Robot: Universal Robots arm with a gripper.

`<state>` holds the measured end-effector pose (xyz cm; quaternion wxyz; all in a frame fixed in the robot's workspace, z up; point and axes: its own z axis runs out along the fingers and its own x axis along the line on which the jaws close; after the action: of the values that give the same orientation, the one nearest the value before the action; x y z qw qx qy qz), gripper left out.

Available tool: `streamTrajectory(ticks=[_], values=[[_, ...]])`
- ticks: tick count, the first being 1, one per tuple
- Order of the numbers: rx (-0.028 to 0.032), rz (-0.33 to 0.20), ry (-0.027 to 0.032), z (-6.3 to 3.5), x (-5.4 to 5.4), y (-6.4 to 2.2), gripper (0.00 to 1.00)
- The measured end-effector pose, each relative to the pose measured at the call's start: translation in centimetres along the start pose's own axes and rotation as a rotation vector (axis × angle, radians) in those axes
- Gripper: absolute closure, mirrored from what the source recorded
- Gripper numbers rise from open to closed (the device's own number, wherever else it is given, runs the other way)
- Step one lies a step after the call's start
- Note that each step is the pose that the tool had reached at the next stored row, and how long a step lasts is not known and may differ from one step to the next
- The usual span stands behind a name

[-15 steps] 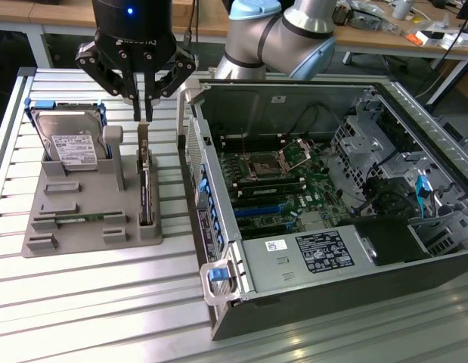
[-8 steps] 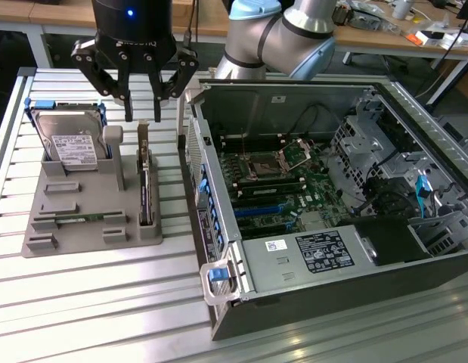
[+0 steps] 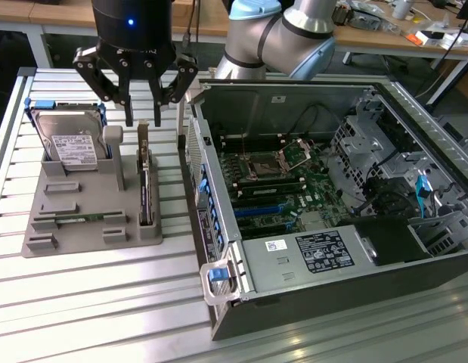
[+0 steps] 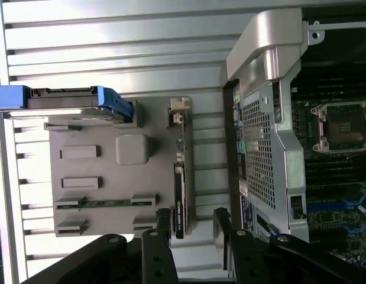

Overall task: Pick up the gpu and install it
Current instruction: 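Pick up the gpu and move the gpu toward the slot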

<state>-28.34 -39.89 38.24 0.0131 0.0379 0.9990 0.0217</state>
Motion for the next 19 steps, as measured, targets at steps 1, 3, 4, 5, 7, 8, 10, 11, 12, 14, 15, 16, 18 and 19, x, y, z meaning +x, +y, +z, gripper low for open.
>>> streamTrajectory(ticks=[1,3,4,5,7,8,10,11,12,14,15,16,18,19], values=[[0.0,0.0,0.0,0.09,0.0,-0.01,0.58],[0.0,0.0,0.0001,0.29,0.0,-0.01,0.58],[0.0,0.0,0.0,0.4,0.0,-0.02,0.58],[0.0,0.0,0.0,0.49,0.0,-0.02,0.58],[-0.0001,0.0,0.0,0.69,0.0,-0.03,0.58],[0.0,0.0,0.0,0.8,0.0,-0.04,0.58],[0.0,0.0,0.0,0.98,0.0,-0.04,0.58],[0.0,0.0,0.0,1.06,0.0,-0.05,0.58],[0.0001,0.0,0.0001,1.14,0.0,-0.05,0.58],[0.0,0.0,0.0,1.3,0.0,-0.06,0.58],[0.0,0.0,0.0,1.38,0.0,-0.06,0.58],[0.0,0.0,0.0,1.52,0.0,-0.07,0.58],[0.0,0.0,0.0,1.79,0.0,-0.08,0.58],[-0.0001,0.0,0.0,1.84,0.1,-0.08,0.58]])
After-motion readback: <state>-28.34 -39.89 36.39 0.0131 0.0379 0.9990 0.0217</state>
